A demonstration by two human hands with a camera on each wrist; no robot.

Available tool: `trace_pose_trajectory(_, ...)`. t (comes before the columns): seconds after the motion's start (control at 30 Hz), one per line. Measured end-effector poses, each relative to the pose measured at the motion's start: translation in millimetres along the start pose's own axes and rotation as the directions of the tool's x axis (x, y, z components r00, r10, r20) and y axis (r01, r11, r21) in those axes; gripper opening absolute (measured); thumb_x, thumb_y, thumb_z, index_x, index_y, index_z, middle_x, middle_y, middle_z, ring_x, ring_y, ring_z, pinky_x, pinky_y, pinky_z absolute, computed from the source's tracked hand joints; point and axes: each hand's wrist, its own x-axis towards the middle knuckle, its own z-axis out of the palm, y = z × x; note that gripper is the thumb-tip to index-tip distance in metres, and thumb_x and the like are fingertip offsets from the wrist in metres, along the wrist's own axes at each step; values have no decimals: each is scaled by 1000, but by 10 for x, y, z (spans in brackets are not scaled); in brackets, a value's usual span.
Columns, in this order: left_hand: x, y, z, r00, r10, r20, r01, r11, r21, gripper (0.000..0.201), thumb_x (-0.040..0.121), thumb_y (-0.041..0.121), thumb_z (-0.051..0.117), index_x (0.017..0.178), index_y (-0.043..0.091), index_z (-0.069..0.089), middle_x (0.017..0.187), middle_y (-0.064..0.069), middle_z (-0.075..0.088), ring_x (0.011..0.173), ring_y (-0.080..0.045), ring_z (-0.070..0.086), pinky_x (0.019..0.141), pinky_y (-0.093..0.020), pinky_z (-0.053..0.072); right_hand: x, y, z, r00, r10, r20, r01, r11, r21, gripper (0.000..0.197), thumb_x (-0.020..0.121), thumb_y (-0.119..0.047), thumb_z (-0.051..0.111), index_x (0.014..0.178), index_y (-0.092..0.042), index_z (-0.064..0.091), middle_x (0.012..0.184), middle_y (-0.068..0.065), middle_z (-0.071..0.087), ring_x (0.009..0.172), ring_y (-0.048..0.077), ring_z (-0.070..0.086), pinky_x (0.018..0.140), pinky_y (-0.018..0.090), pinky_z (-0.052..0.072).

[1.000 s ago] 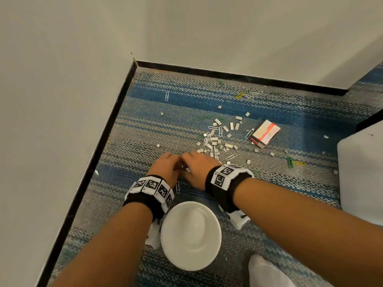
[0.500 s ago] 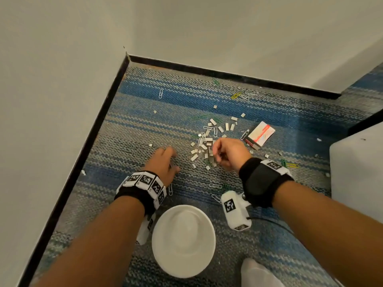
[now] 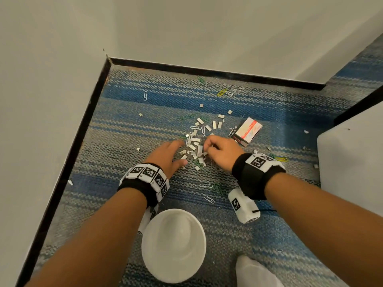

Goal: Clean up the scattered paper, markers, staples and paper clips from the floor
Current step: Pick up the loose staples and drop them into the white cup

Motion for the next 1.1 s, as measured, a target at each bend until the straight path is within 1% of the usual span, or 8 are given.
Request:
trace_pose_trajectory(0.13, 90, 43, -10, 999, 32, 19, -33, 997, 75, 28, 86, 28, 61, 110, 17, 53, 113, -7, 50, 102, -25, 52, 87, -33, 42, -4, 3, -27, 996, 52, -78, -41, 991, 127, 17, 88, -11, 45, 82, -14, 61, 70, -4, 58, 63, 16, 51, 60, 25, 40)
trace_pose_trajectory(0.27, 7, 41, -52, 993, 24, -119, -33, 997, -69, 12, 80, 7, 58, 87, 12, 50, 84, -6, 56, 79, -25, 55, 68, -28, 41, 80, -49, 55, 998, -59, -12, 54, 958, -282, 30, 86, -39, 59, 106, -18, 52, 88, -3, 54, 82, 21, 53, 73, 30, 41)
trace_pose_trajectory(0.43, -76, -1, -111, 987, -86, -138, 61, 983, -174, 9, 87, 3, 44, 84, 12, 43, 68, 1, 49, 61, -17, 47, 54, -28, 34, 94, -66, 106, 995, -99, -19, 90, 956, -279, 15, 87, -30, 58, 83, -18, 50, 82, 1, 55, 79, 22, 54, 65, 27, 36)
trace_pose_trajectory(0.57, -51, -10, -127, 993, -28, -112, 16, 994, -110, 11, 89, 18, 49, 100, 14, 50, 89, -1, 53, 75, -14, 49, 71, -28, 38, 31, -39, 21, 997, 17, -81, -17, 1000, 0, 6, 86, -15, 52, 84, -15, 46, 68, 0, 50, 60, 18, 44, 56, 28, 35)
trace_pose_trajectory(0.67, 94, 31, -113, 997, 81, 12, -81, 994, 75, 40, 87, 36, 56, 124, 25, 47, 116, -5, 52, 105, -22, 52, 93, -37, 44, 12, -17, -10, 997, -55, -49, 50, 993, -104, 10, 91, -11, 44, 95, -16, 51, 80, 4, 55, 72, 23, 51, 64, 28, 37)
trace_pose_trajectory(0.73, 208, 98, -86, 993, 98, 64, -106, 983, 149, 47, 86, 36, 58, 131, 29, 43, 115, -8, 49, 108, -27, 51, 93, -38, 44, 2, 16, -5, 985, -171, 25, 170, 936, -308, 16, 96, -20, 40, 104, -16, 53, 96, 8, 57, 89, 25, 54, 75, 31, 42)
trace_pose_trajectory(0.9, 324, 207, -52, 982, 171, 75, -183, 962, 202, 23, 86, 25, 60, 107, 15, 59, 106, -9, 50, 99, -28, 54, 83, -33, 43, -6, 109, -39, 964, -167, 205, 251, 823, -510, 27, 94, -30, 50, 114, -12, 49, 118, 11, 50, 107, 27, 52, 88, 34, 40)
trace_pose_trajectory(1.1, 210, 118, -38, 971, 189, -147, -198, 979, -51, 9, 83, 17, 55, 86, 9, 56, 83, -6, 50, 78, -25, 50, 75, -35, 45, -55, 141, -29, 987, -163, 7, 160, 960, -229, 12, 95, -24, 44, 90, -14, 48, 82, 3, 54, 74, 20, 50, 66, 29, 37)
